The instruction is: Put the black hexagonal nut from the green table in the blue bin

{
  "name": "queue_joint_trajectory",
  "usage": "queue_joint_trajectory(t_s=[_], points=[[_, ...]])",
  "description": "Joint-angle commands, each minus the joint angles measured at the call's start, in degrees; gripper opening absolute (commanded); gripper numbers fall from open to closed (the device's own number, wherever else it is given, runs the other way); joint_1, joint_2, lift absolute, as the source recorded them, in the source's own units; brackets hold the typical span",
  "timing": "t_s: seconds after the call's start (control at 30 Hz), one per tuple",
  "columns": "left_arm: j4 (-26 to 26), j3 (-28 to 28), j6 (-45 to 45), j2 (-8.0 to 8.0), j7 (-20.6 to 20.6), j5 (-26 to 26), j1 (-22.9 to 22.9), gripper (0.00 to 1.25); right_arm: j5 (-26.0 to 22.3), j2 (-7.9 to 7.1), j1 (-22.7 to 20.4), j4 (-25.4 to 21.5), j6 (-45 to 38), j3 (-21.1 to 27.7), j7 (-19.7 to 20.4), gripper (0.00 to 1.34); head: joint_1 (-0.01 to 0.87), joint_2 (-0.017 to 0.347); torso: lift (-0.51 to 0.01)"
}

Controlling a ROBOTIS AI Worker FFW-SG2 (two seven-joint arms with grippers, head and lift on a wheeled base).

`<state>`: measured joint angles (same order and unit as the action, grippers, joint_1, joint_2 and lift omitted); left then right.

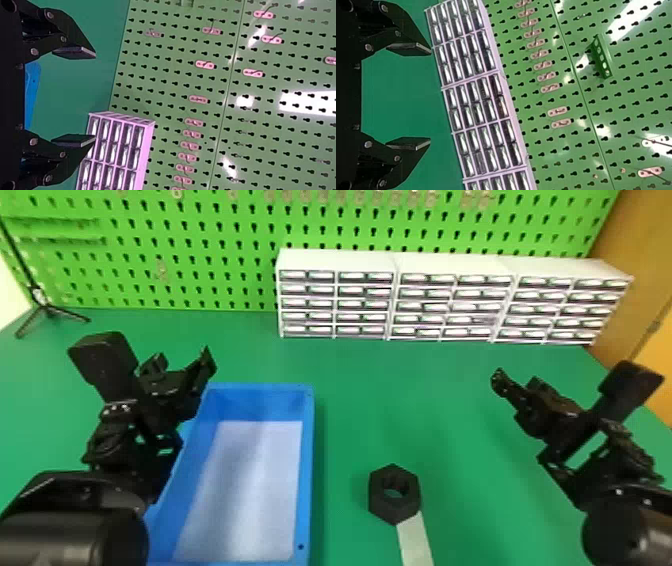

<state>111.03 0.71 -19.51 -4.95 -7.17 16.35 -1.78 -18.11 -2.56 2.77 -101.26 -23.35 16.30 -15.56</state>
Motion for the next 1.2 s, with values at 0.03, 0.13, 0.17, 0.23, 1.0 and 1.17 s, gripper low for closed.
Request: queue_joint_trajectory(t_s=[0.03, 0.13, 0.17, 0.23, 1.0, 1.17], points=[[-0.11, -0.27, 0.0, -0.05, 0.23, 0.53, 0.11, 0.75, -0.26, -0.61, 0.22, 0.01, -0.99, -0.74, 0.0, 0.87, 0.692, 0.008, -0.097], [-0.2, -0.35, 0.0, -0.05, 0.49, 0.7, 0.11, 0.75, -0.26, -0.78, 0.22, 0.01, -1.26, -0.83, 0.0, 0.87, 0.692, 0.008, -0.097], [-0.11, -0.35, 0.0, -0.05, 0.58, 0.7, 0.11, 0.75, -0.26, -0.78, 0.22, 0.01, -1.34, -0.83, 0.0, 0.87, 0.692, 0.008, -0.097], [-0.2, -0.44, 0.0, -0.05, 0.75, 0.7, 0.11, 0.75, -0.34, -0.7, 0.22, 0.01, -1.43, -0.83, 0.0, 0.87, 0.692, 0.008, -0.097], [-0.11, -0.97, 0.0, -0.05, 1.46, 1.14, 0.11, 0.75, 0.89, -1.4, 0.83, -2.63, -6.79, -1.0, 0.0, 0.87, 0.692, 0.008, -0.097], [-0.11, -1.06, 0.0, -0.05, 1.54, 1.23, 0.11, 0.75, 3.26, -1.66, 1.45, -5.97, -13.47, -0.92, 0.61, 0.87, 0.692, 0.008, -0.097]])
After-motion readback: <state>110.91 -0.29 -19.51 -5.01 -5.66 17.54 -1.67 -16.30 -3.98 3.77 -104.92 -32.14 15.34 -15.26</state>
